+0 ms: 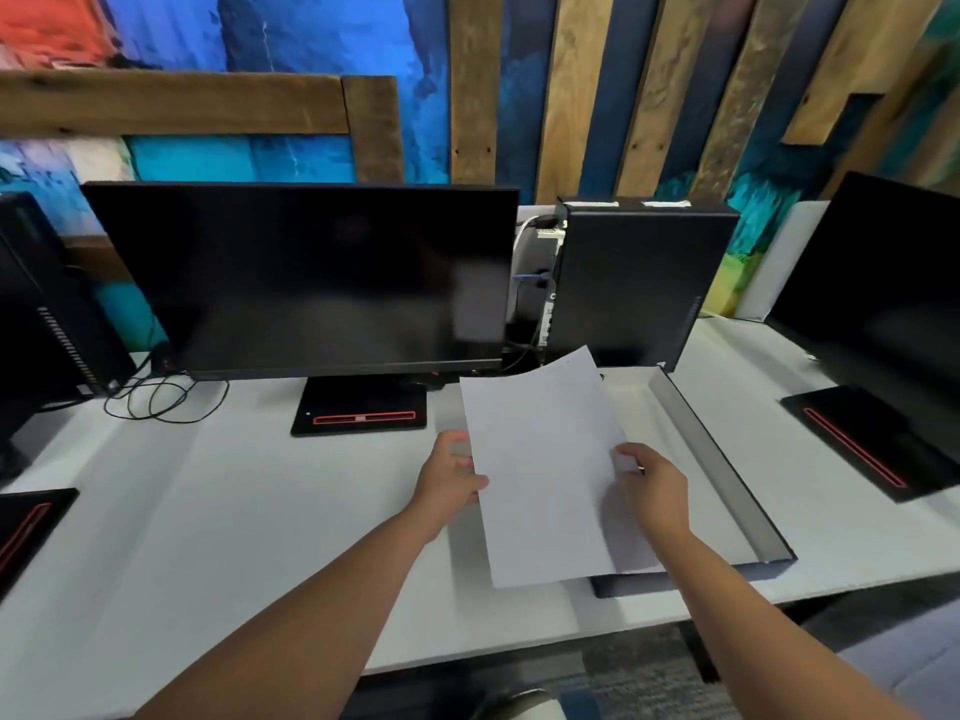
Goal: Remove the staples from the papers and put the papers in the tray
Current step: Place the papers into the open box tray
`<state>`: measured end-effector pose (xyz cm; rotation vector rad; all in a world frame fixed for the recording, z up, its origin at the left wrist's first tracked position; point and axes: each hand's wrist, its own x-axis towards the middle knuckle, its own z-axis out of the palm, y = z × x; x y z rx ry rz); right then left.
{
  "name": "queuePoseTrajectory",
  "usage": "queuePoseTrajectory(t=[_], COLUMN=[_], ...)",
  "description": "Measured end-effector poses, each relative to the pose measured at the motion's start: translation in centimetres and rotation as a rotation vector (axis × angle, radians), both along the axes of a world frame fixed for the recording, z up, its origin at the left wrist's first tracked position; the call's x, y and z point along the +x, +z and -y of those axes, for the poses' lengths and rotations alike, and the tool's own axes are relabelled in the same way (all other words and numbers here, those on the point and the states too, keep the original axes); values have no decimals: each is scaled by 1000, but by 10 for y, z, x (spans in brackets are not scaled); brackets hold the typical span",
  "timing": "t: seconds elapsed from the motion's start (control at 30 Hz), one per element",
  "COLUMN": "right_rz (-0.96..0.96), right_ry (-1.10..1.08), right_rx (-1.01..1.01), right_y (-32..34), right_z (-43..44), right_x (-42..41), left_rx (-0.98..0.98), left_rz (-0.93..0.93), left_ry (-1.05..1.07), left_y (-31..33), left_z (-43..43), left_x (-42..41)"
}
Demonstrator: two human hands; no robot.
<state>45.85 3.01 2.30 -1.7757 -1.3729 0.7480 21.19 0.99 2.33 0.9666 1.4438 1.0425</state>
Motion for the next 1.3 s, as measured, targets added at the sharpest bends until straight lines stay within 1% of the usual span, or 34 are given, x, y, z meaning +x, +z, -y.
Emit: queuePoseTrajectory(t=[0.13,0.33,0.4,0.5,0.53,0.73,0.87,0.97,1.1,1.2,1.3], right_rz=[49,142,168,236,263,350,468,455,549,587,641], right_ry=[-32,-68,-66,-45,-31,26,99,115,187,221,226], right_rx=[-9,-70,-87,-111,-125,-221,-297,-342,-373,-399,-427], right_y=[-4,-14,-19,-26,-29,-50,-61,-69,-73,-73,-73], right_z=[-8,-19,-24,-32,-35,-50,-55,-55,-57,-61,-61], right_x=[47,97,110,127,132,149,154,154,154,151,147], left_rx=[-5,-49,-109,-250,-280,-417,-460,-494,-516,-531,-503], left_rz=[-90,-111,-62,136,165,169,109,22,-77,-103,-134], left_ry=[-55,-151,-197,-227,-232,-233,-258,-272,-289,-318,-359], left_y=[-8,-17,-18,-14,-13,-30,-39,-44,-46,-44,-43], left_z=[-15,-30,-34,-42,-45,-62,-71,-74,-78,-79,-76], left_x=[48,100,112,132,138,167,179,190,196,198,200])
